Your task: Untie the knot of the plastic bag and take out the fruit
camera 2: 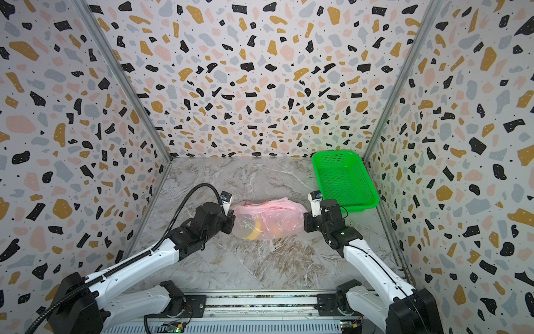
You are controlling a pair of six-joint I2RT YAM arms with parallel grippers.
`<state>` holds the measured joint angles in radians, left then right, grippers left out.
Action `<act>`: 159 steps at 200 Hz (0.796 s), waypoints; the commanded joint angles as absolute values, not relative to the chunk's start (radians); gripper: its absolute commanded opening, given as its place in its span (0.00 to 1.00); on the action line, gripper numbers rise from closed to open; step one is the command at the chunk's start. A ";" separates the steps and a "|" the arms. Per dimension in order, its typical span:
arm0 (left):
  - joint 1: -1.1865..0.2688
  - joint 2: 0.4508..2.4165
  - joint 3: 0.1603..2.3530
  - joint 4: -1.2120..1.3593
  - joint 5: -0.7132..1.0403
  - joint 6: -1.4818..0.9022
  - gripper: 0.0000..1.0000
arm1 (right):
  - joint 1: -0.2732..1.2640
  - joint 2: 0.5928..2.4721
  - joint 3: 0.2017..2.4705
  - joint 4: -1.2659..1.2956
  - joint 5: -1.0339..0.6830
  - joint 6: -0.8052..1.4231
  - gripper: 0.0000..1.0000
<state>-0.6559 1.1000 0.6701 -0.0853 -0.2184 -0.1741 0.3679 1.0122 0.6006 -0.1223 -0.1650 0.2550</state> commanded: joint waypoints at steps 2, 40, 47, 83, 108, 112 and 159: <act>-0.641 1.081 0.643 -0.073 -0.241 -0.246 0.00 | 0.359 0.993 0.595 -0.168 -0.145 0.313 0.00; -0.621 1.084 0.626 -0.089 -0.219 -0.275 0.00 | 0.314 0.997 0.588 -0.182 -0.149 0.340 0.00; -0.620 1.083 0.628 -0.094 -0.215 -0.273 0.00 | 0.311 0.996 0.588 -0.181 -0.153 0.335 0.00; -0.638 1.071 0.686 -0.140 -0.183 -0.204 0.39 | 0.330 0.982 0.593 -0.174 -0.193 0.294 0.00; -0.693 1.042 0.740 -0.179 -0.216 -0.138 0.65 | 0.361 0.964 0.583 -0.163 -0.192 0.295 0.00; -0.700 1.037 0.749 -0.183 -0.213 -0.130 0.68 | 0.362 0.962 0.582 -0.163 -0.192 0.297 0.00; -0.823 1.016 0.848 -0.188 -0.233 -0.059 0.93 | 0.376 0.938 0.577 -0.167 -0.184 0.304 0.00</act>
<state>-0.7845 1.0080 0.7837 -0.1841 -0.2039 -0.1165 0.3698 0.9684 0.5842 -0.1574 -0.1879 0.3058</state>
